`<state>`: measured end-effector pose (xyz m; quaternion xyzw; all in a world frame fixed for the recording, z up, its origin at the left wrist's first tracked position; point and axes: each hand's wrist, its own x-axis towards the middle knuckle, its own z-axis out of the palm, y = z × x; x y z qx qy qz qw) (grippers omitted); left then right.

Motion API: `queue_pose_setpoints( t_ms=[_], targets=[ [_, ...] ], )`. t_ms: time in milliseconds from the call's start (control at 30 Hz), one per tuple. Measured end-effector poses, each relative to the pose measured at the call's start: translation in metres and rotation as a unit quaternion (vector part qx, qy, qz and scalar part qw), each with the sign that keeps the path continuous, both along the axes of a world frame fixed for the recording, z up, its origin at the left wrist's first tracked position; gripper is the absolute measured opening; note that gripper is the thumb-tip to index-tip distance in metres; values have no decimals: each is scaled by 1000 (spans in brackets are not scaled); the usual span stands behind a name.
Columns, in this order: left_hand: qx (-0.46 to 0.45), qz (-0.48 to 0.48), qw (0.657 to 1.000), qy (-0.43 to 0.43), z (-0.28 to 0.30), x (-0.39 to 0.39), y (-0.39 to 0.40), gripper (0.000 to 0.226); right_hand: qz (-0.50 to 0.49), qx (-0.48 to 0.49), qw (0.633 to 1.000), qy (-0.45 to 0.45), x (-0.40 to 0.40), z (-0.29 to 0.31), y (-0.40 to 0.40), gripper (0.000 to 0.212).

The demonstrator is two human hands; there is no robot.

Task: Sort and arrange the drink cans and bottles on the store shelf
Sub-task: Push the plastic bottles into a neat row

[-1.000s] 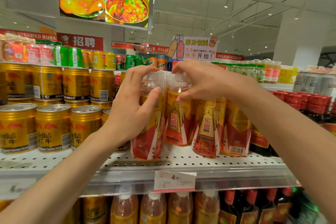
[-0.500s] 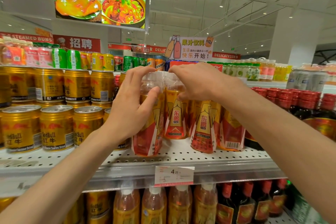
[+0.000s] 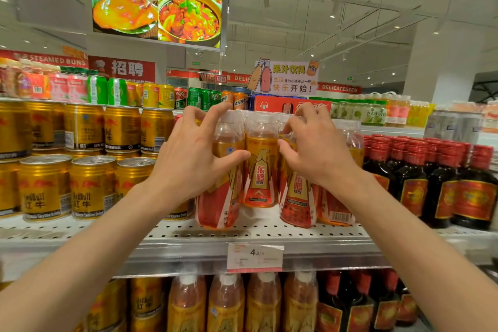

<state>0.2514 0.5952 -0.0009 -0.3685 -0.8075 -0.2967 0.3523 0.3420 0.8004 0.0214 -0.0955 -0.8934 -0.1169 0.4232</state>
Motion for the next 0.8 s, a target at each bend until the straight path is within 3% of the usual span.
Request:
queue_pose_setpoints(
  t_ms=[233,367,600,800],
  targets=[
    [42,-197,971,-127,7,-6,-14,75,16,-1,1000,13,-3,-2,8,31],
    [9,-162,984,-72,7,-8,-13,80,27,3,1000,16,-3,-4,9,31],
    [3,-201,972,-121,8,-17,-17,82,60,-32,998,14,2,-6,11,60],
    [18,-213,968,-134,3,-20,-18,82,172,-93,973,124,-2,-11,8,32]
  ],
)
